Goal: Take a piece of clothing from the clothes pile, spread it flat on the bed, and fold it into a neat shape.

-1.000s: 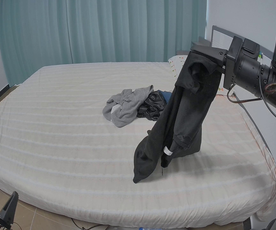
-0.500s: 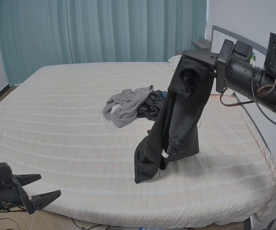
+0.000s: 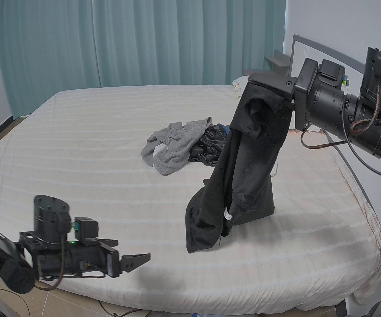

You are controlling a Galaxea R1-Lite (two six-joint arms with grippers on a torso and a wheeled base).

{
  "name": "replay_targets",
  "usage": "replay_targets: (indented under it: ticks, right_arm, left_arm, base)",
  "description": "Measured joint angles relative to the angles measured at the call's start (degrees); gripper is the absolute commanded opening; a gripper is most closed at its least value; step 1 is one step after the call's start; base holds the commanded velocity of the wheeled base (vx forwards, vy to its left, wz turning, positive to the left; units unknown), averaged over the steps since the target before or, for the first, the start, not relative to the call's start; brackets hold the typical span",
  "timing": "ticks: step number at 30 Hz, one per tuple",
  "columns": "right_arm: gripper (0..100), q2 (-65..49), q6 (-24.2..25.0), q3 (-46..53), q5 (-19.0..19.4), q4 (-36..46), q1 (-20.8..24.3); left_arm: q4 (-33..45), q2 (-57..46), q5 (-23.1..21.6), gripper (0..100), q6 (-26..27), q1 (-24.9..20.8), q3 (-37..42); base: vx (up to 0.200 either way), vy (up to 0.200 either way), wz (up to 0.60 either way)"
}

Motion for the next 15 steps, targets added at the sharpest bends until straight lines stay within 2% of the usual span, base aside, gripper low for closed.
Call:
replay_targets:
  ticks: [3,7,15]
  right_arm:
    - [0,0.1,0.0,-0.2,0.0,0.0,-0.1]
    - [0,0.2,0.0,-0.5,0.0,-0.1,-0.1]
    - [0,0.3,0.2,-2.2,-0.5,-0.2,-0.3]
  left_arm:
    - [-5.3,9.1,4.6,100,-2.4,-3.7,-3.1]
    - [-8.5,16.4,7.4,100,-4.6,-6.7,-7.8]
    - [-9.8,26.3,9.4,100,-11.1,-10.9,-18.6]
  base:
    - [0.000,0.000,0.00]
    - [0.000,0.000,0.00]
    - [0.000,0.000,0.00]
